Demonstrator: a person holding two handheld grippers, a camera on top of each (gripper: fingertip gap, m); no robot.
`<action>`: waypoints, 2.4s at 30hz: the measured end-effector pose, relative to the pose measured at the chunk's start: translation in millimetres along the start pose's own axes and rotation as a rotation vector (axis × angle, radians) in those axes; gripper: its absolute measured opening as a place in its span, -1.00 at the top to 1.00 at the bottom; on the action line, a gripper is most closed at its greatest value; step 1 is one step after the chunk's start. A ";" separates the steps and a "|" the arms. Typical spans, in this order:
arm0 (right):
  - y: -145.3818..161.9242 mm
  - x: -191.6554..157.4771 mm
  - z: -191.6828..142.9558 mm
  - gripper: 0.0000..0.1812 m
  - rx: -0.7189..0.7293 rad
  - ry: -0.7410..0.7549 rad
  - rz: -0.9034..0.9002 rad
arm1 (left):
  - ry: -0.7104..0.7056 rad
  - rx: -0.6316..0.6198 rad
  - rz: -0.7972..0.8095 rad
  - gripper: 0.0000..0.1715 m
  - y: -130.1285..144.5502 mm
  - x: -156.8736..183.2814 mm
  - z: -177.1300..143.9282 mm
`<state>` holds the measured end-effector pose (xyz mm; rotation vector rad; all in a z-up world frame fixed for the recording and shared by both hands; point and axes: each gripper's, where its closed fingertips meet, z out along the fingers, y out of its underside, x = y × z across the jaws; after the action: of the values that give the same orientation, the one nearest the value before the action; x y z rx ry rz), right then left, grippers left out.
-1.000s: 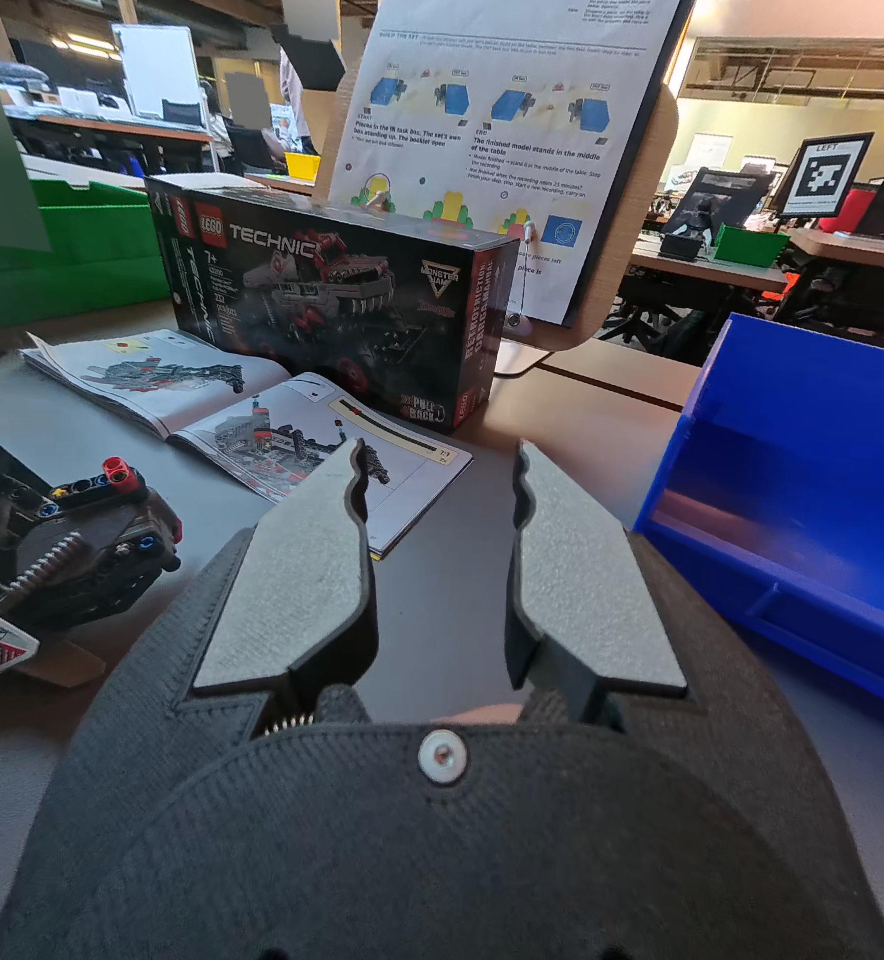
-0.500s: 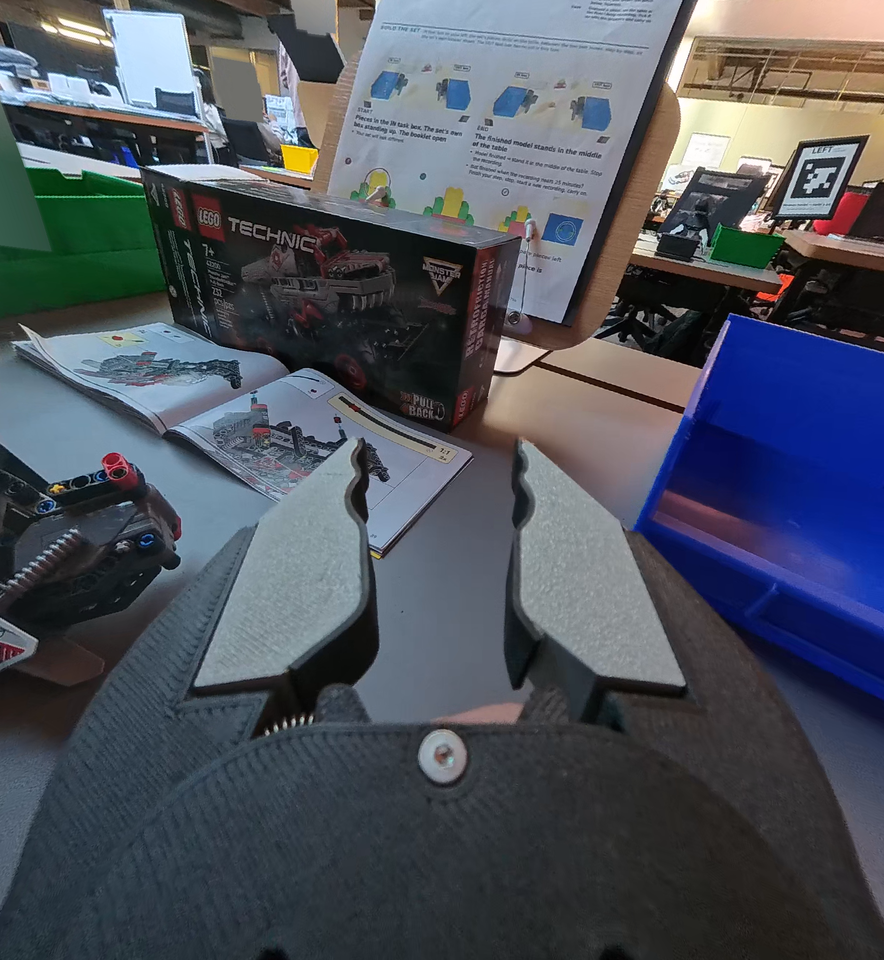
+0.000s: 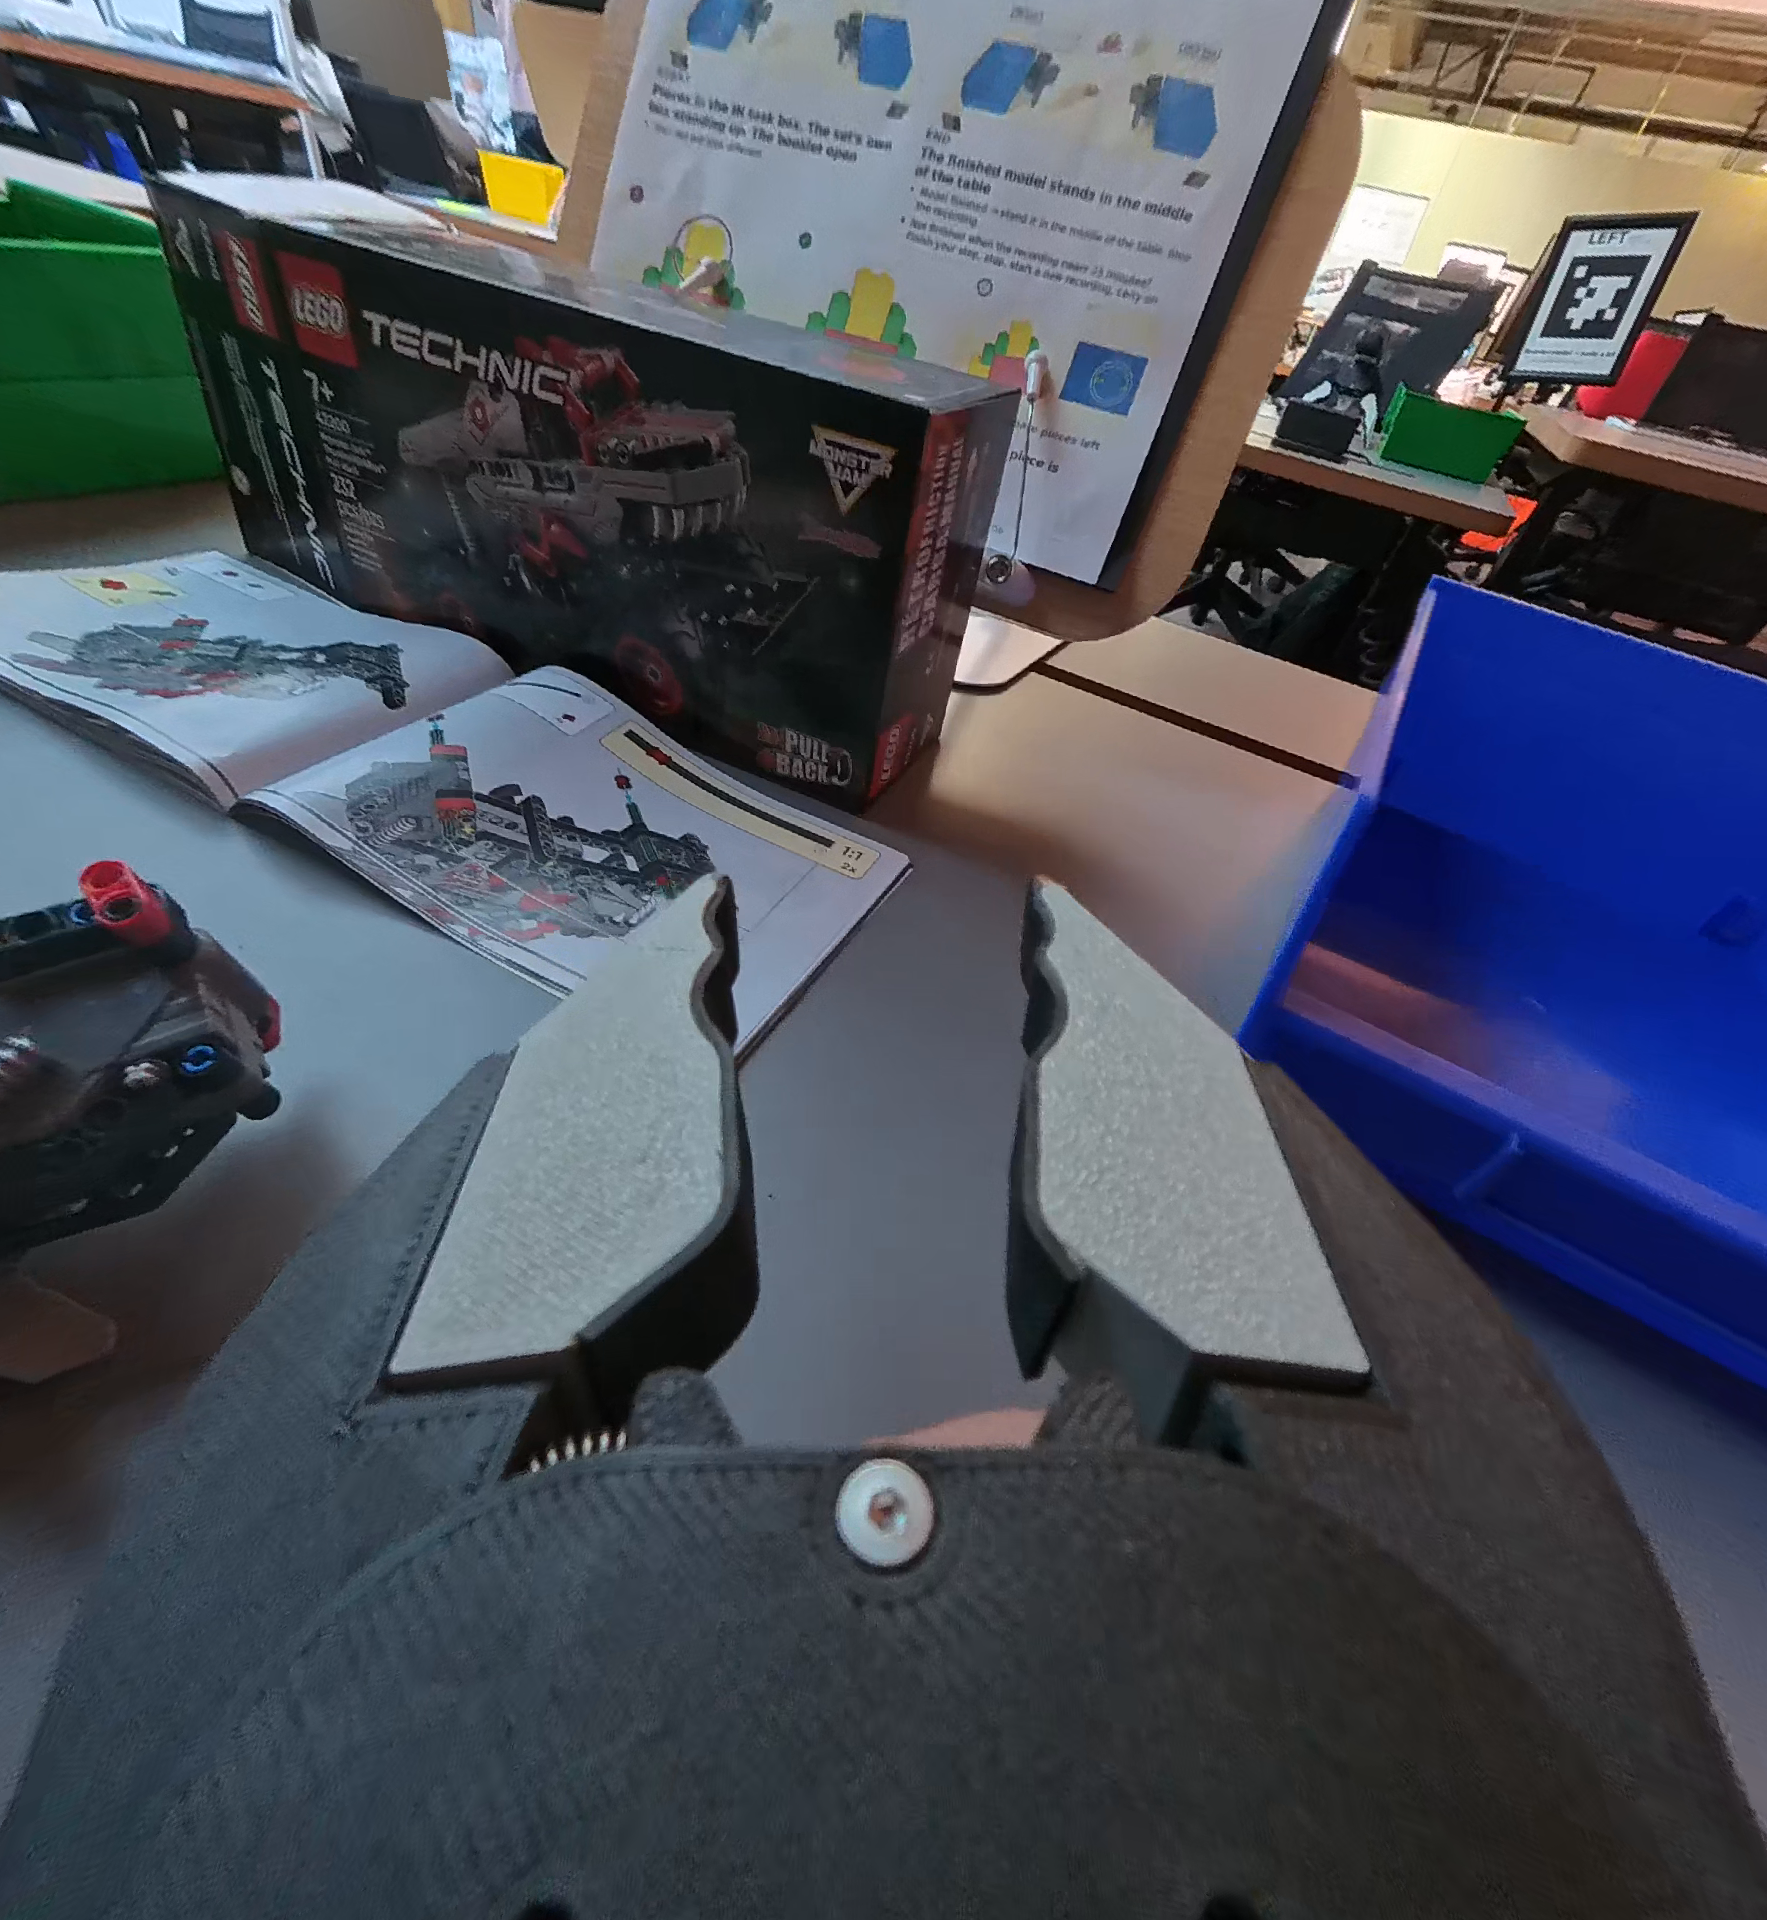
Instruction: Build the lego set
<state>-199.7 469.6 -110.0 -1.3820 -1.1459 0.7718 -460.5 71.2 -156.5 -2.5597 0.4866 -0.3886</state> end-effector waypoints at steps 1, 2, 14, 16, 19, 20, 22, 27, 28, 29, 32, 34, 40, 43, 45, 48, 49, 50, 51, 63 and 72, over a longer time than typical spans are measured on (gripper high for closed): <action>1.5 0.3 1.0 0.43 -0.011 0.007 -0.008 | -0.033 -0.004 0.009 0.73 1.5 -6.0 -5.3; 2.4 0.5 1.5 0.43 -0.018 0.014 -0.016 | -0.053 0.027 0.020 0.73 -3.1 -9.6 -15.5; 14.0 25.3 2.8 0.43 -0.104 0.193 -0.047 | -0.131 -0.109 0.090 0.82 -7.5 -128.7 -35.8; 15.7 28.6 2.5 0.43 -0.116 0.214 -0.044 | -0.131 -0.196 0.131 0.81 3.4 -135.6 -21.7; 18.0 29.9 3.7 0.43 -0.134 0.228 -0.053 | -0.176 -0.267 0.135 0.86 17.0 -151.2 -19.5; 18.8 30.0 4.3 0.43 -0.140 0.230 -0.056 | -0.208 -0.296 0.142 0.89 22.0 -157.9 -24.1; 20.3 30.5 5.0 0.43 -0.151 0.233 -0.059 | -0.274 -0.288 0.166 0.85 21.3 -169.1 -32.2; 21.7 30.0 6.1 0.43 -0.161 0.232 -0.067 | -0.056 -0.159 0.225 0.86 -0.3 -120.8 -17.9; 21.5 29.9 6.0 0.43 -0.160 0.232 -0.068 | -0.052 -0.185 0.248 0.85 3.0 -118.6 -14.8; 21.4 29.9 5.9 0.43 -0.158 0.232 -0.068 | -0.053 -0.207 0.267 0.85 6.1 -118.4 -11.9; 20.4 30.1 5.1 0.43 -0.150 0.232 -0.064 | -0.022 -0.248 0.276 0.83 14.0 -116.6 -4.6; 19.7 30.2 4.8 0.44 -0.144 0.230 -0.061 | -0.026 -0.274 0.272 0.83 18.3 -119.7 0.1; 19.8 29.2 5.1 0.44 -0.143 0.222 -0.061 | -0.023 -0.276 0.251 0.95 20.9 -121.0 1.5; 19.4 28.6 5.0 0.44 -0.139 0.217 -0.061 | -0.034 -0.251 0.219 0.95 22.5 -119.9 -13.9; 18.6 28.5 4.5 0.44 -0.133 0.216 -0.059 | -0.097 -0.183 0.192 0.95 15.3 -119.8 -38.4; 17.6 27.8 4.2 0.44 -0.125 0.211 -0.060 | -0.106 0.003 0.174 0.96 -8.7 -86.6 -75.1; 17.0 27.2 4.0 0.45 -0.121 0.209 -0.063 | -0.109 0.051 0.184 0.96 -14.2 -71.8 -81.4; 16.2 26.4 3.9 0.45 -0.117 0.207 -0.066 | -0.114 0.085 0.192 0.96 -17.5 -57.3 -82.6; 15.3 25.3 3.9 0.45 -0.112 0.203 -0.070 | -0.117 0.115 0.191 0.96 -20.1 -43.7 -78.7; 7.4 19.0 0.9 0.49 -0.058 0.163 -0.066 | -0.170 -0.052 0.086 0.83 19.6 -14.0 27.1; 2.7 17.5 -2.0 0.49 -0.027 0.150 -0.053 | -0.190 0.032 -0.005 0.78 14.7 -24.9 -16.0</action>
<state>-191.9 485.6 -109.5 -1.4027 -1.0743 0.6064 -492.3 62.7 -155.3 -2.5348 0.4004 -0.1509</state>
